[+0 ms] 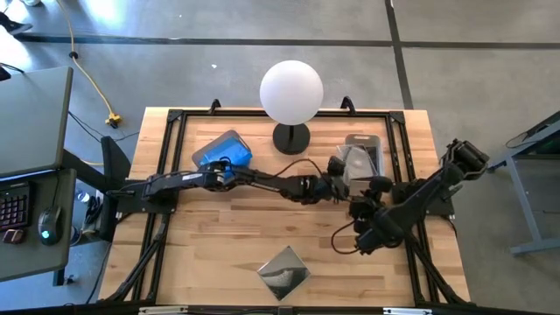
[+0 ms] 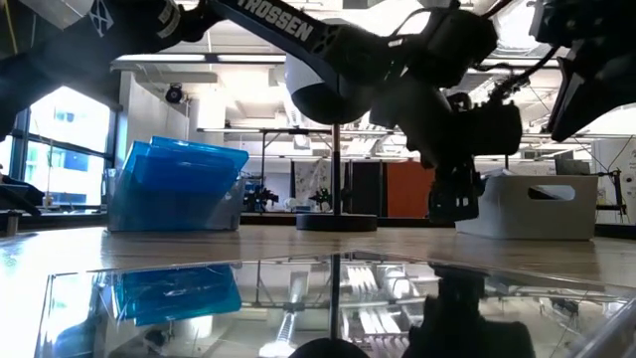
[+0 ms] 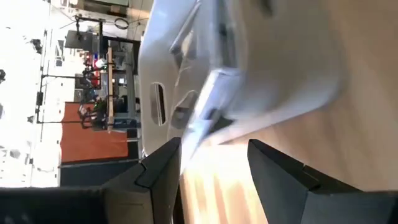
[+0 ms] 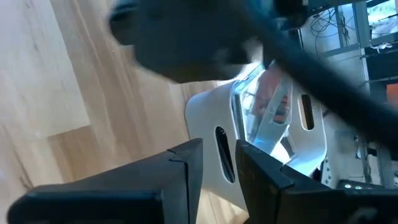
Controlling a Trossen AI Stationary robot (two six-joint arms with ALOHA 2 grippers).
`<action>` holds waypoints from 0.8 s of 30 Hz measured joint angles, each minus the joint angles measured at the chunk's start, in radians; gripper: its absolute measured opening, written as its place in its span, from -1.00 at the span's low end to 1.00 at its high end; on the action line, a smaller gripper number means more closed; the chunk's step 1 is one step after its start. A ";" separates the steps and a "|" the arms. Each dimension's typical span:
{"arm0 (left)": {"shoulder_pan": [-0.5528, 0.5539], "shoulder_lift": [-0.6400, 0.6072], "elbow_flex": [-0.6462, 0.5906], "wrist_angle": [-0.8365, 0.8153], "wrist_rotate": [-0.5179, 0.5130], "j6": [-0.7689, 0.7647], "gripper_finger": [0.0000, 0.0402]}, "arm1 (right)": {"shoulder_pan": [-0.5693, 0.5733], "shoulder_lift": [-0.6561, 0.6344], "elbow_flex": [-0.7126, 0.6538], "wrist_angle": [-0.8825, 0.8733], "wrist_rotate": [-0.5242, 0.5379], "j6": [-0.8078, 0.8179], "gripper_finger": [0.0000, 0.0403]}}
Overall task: Pick & place jewel cases by type
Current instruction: Put the top black CD case into the gray bin
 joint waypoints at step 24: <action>-0.054 -0.435 -0.001 -1.413 0.179 -1.153 -0.10 | 0.028 -0.030 0.000 0.046 0.110 -0.083 -0.60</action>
